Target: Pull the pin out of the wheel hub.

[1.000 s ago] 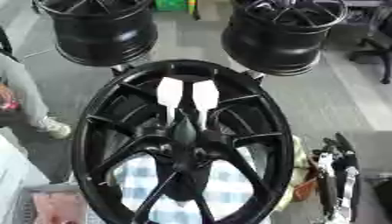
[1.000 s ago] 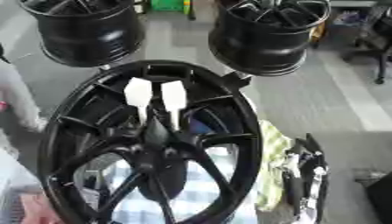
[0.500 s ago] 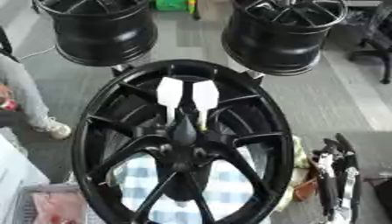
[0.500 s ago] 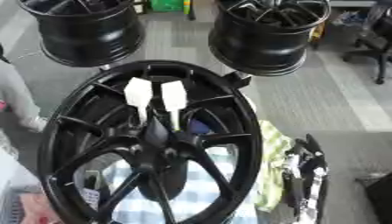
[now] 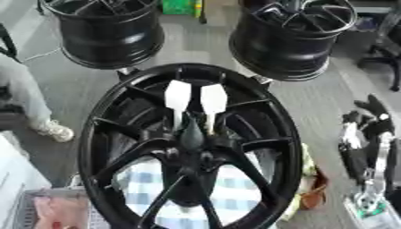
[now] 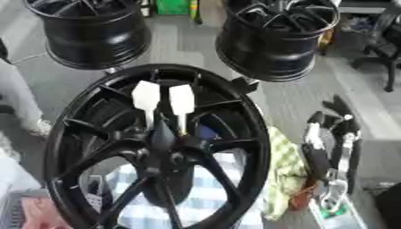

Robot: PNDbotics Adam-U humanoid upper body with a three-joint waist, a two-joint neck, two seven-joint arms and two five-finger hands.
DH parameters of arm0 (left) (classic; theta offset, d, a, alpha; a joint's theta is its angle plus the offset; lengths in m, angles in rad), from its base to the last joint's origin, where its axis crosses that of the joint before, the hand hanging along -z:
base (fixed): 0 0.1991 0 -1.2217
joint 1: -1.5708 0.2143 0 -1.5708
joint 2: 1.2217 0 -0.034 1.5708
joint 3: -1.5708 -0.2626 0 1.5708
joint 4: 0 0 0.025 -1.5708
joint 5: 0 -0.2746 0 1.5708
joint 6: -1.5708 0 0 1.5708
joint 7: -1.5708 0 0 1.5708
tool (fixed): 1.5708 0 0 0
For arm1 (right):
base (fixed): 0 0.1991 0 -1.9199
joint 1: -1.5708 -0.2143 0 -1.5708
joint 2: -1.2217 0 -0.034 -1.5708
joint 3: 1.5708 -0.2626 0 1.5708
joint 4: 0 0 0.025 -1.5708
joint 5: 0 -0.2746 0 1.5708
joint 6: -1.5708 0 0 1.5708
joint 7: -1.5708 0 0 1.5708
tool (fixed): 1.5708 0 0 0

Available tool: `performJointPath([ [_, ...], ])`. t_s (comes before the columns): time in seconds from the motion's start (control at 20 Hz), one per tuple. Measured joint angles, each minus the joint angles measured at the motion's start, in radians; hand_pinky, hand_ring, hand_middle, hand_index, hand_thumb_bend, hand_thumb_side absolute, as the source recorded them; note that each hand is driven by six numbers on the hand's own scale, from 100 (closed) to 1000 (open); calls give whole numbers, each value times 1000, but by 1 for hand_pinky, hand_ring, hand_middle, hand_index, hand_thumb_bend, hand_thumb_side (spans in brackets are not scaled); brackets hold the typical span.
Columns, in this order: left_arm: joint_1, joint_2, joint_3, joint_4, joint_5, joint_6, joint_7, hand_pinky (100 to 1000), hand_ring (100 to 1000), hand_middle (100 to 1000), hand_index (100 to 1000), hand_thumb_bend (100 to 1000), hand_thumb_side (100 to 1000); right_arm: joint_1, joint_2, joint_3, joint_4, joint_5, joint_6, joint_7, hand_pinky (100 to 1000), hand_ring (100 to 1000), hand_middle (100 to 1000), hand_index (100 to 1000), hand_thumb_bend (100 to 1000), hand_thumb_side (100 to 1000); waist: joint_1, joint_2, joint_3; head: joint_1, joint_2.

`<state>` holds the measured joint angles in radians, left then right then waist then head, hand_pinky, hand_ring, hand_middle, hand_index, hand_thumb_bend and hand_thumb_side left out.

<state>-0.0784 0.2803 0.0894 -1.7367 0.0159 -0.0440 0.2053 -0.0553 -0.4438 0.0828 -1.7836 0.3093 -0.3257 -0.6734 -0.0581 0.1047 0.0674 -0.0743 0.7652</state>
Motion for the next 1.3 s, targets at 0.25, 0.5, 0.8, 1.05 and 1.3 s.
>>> performJointPath([
  [0.25,0,0,-6,0,-1,1,-3,638,637,679,805,145,727,-80,-245,19,-162,-10,98,212,613,624,758,932,100,257,-5,0,10,0,0],
  [0.5,0,1,-7,0,-4,0,-9,638,637,678,805,144,727,-152,-413,72,-194,-89,118,471,651,675,786,948,100,308,-11,0,21,-4,0],
  [0.8,0,10,-15,0,-7,3,-14,637,637,678,805,144,727,-253,-461,140,-196,-158,171,756,662,693,796,951,100,344,-17,0,26,-8,0],
  [1.05,0,10,-26,0,-8,4,-25,637,636,678,805,142,730,-331,-427,180,-140,-160,190,850,671,712,804,955,100,335,-18,0,40,-15,0],
  [1.3,0,10,-32,0,-13,5,-34,637,636,678,806,142,731,-457,-330,237,-18,-103,192,931,686,738,816,962,100,268,-23,3,40,-17,0],
])
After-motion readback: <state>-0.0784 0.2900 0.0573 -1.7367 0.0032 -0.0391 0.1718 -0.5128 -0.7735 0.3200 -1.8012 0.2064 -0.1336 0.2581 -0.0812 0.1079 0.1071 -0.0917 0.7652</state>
